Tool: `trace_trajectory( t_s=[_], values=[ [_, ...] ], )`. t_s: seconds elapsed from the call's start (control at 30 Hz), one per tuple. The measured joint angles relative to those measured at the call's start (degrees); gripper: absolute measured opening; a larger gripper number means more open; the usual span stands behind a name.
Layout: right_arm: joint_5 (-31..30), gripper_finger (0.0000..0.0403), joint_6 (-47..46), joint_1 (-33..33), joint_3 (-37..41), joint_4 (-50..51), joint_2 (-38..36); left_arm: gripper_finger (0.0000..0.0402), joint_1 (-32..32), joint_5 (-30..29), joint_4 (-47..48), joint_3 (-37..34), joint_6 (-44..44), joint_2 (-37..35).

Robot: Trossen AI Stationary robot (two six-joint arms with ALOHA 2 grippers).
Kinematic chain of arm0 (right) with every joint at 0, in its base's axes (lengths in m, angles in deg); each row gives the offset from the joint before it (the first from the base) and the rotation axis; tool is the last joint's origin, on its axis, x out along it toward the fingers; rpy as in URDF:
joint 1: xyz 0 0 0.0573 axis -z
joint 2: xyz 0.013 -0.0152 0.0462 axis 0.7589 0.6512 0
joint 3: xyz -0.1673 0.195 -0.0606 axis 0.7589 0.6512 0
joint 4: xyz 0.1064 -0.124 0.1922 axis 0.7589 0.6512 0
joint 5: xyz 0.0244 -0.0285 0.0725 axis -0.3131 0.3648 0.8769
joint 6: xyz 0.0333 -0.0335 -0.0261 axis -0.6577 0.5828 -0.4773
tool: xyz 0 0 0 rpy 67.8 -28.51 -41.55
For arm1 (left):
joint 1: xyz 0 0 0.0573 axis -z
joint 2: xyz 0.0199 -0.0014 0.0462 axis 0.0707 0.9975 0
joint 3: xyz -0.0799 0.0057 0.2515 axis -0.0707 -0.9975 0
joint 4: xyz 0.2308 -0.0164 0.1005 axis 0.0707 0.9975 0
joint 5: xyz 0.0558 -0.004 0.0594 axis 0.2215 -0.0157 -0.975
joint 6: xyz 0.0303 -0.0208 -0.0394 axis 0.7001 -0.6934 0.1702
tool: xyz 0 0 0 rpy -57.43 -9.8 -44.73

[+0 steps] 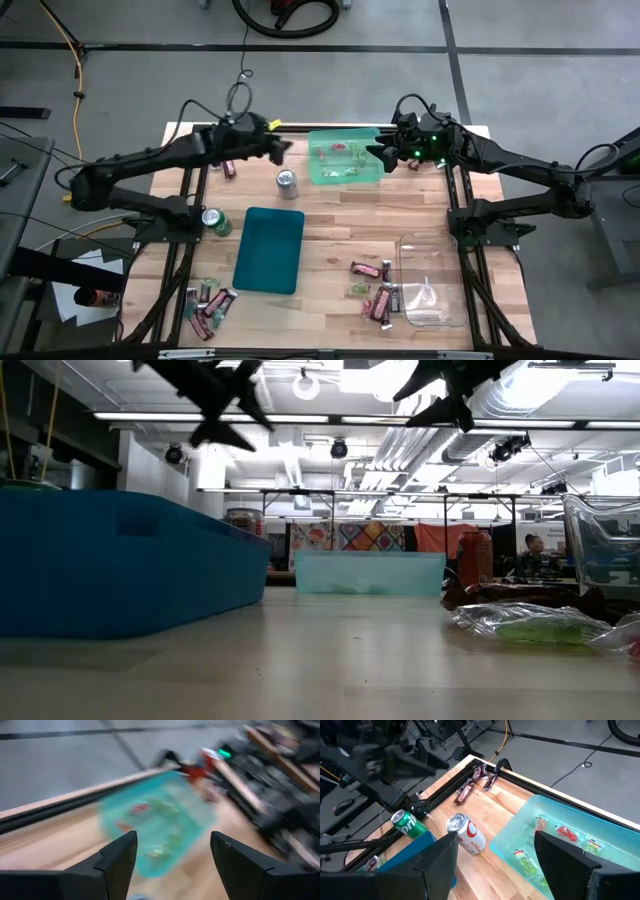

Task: Organize candy in baskets
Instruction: Put the transparent gummy into the green bin

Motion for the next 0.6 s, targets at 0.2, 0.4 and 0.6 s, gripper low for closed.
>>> trace_trajectory(
  t_s=[0.2,0.4,0.6],
  values=[
    [0.0,0.0259,0.0,0.0,0.0,-0.1,0.0,0.0241,-4.0,-5.2,10.0,-0.3,-3.4,-2.1],
    [0.1,0.0259,-1.4,0.0,0.0,-0.1,0.0,0.0241,-2.8,6.4,16.3,-0.4,-0.1,-2.9],
    [0.1,0.0259,-1.4,0.0,0.0,-0.1,0.0,0.0241,9.8,21.3,20.0,-0.3,-1.4,-8.4]
  ],
)
